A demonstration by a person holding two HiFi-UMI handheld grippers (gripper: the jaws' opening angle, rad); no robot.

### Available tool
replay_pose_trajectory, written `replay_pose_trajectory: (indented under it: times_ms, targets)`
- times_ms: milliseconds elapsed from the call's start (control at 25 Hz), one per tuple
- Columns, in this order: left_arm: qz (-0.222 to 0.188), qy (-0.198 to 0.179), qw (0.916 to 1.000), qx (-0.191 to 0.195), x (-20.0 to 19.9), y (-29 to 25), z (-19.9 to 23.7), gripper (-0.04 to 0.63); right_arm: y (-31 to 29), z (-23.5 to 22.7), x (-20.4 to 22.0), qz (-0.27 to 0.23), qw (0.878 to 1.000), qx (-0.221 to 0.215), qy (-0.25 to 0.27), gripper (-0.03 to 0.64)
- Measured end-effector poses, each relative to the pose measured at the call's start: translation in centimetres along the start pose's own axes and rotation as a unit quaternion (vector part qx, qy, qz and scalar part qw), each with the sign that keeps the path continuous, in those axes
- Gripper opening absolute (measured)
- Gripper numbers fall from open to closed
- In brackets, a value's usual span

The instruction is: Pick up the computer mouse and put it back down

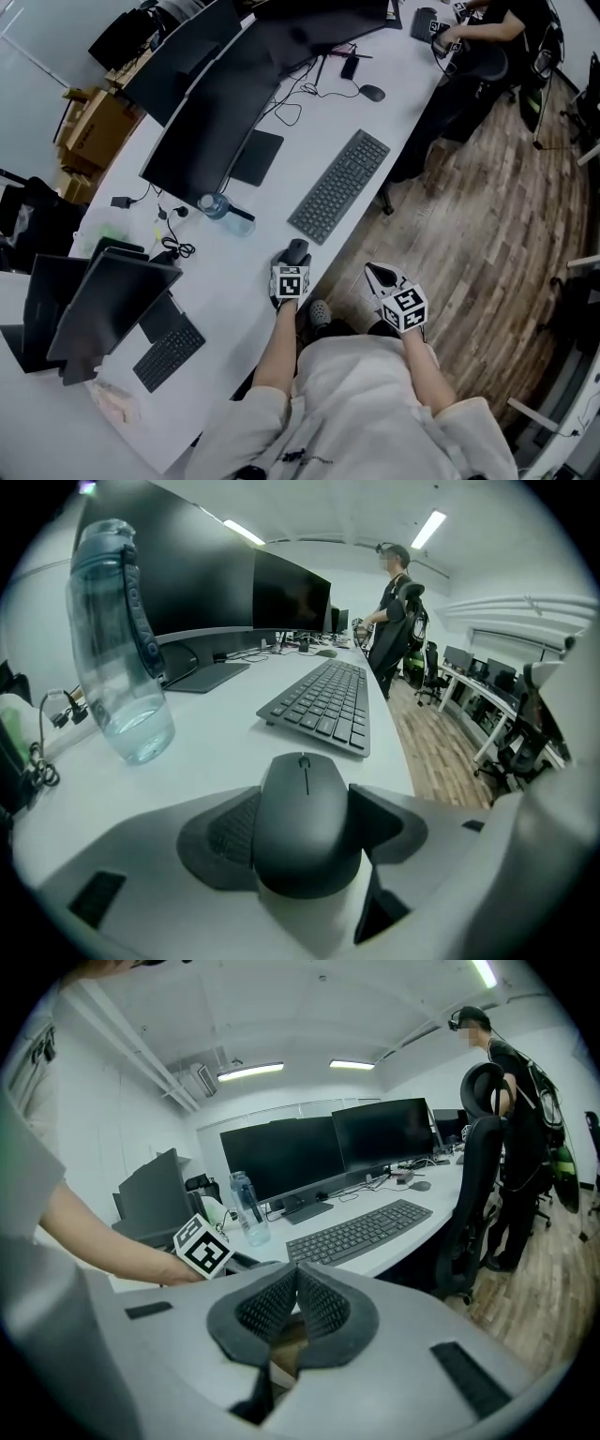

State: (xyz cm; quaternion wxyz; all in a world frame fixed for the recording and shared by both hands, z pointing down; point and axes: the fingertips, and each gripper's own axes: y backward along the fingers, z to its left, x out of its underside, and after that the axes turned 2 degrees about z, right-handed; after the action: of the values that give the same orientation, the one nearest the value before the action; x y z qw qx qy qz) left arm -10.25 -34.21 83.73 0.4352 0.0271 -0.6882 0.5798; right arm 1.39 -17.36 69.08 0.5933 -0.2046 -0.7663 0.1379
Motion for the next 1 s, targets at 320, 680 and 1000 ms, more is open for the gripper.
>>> replay_pose_trajectory:
  times_ms: [320,680,1000]
  targets:
    - [0.005,0.003,1.0000,0.007,0.2,0.3,0.2,0.293,-0.1,-0.3,0.2,0.007,1.000,-0.009,0.004,0.008]
    - [0.002,0.006,1.0000,0.001,-0.1,0.0,-0.1,0.293,1.7,-1.6,-0.3,0.000,1.000,-0.010,0.029,0.009]
    - [-0.012,0.012,0.9998,-0.011,-0.4,1.1,-0.4,0.310,2.8,-2.2,-0.8,-0.010,0.999,-0.012,0.032,0.008]
